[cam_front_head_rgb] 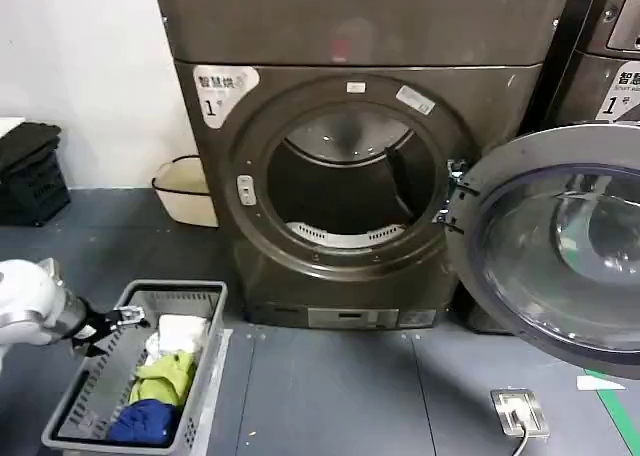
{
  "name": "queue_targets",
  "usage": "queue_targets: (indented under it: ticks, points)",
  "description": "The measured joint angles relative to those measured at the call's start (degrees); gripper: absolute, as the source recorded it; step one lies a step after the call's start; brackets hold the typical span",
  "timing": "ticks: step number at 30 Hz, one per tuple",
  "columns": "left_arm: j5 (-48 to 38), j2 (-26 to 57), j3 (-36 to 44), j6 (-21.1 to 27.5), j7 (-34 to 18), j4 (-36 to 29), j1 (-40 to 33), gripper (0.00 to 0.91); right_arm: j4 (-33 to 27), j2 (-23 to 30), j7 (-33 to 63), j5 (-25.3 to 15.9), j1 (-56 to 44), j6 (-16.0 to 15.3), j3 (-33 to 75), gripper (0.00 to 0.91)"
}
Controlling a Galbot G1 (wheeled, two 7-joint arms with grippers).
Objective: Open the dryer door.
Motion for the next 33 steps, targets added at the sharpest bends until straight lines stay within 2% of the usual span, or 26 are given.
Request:
queue_targets:
  ticks: [33]
  points:
    - [-0.3,-0.2,0.1,0.0,-0.4,0.8,1.3,0.907,0.1,0.1,-0.7,-0.4,0.2,1.1,-0.1,0.907]
